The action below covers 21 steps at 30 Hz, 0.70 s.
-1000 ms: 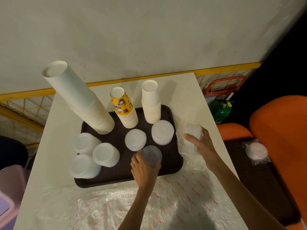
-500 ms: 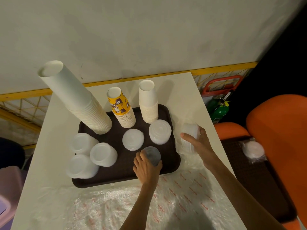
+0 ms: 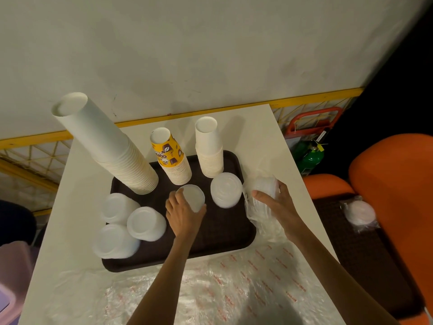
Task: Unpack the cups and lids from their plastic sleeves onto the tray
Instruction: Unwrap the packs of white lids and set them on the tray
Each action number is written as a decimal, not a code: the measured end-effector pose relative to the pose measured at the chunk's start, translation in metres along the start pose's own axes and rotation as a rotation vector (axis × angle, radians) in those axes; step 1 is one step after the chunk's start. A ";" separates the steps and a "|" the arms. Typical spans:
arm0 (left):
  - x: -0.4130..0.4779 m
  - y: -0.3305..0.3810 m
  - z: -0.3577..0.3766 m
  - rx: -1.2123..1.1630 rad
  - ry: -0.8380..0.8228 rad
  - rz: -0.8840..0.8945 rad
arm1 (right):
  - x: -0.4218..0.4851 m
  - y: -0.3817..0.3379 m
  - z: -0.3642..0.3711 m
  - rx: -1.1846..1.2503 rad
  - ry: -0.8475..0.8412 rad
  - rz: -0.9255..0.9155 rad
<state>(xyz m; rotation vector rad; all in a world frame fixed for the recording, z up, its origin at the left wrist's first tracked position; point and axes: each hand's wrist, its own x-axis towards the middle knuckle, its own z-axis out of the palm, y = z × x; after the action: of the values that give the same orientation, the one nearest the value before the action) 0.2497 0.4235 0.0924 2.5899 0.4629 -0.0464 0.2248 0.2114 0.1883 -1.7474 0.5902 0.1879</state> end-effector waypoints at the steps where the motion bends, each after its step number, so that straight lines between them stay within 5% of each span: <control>1: 0.005 -0.002 0.001 0.009 -0.026 -0.006 | 0.001 0.003 -0.002 0.013 0.009 0.008; 21: 0.024 0.000 0.013 0.040 -0.220 -0.007 | 0.013 0.014 -0.006 0.025 0.019 0.043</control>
<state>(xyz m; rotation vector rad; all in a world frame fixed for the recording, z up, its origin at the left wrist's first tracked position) 0.2729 0.4248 0.0784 2.5830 0.3933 -0.3427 0.2275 0.1999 0.1722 -1.7145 0.6419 0.1931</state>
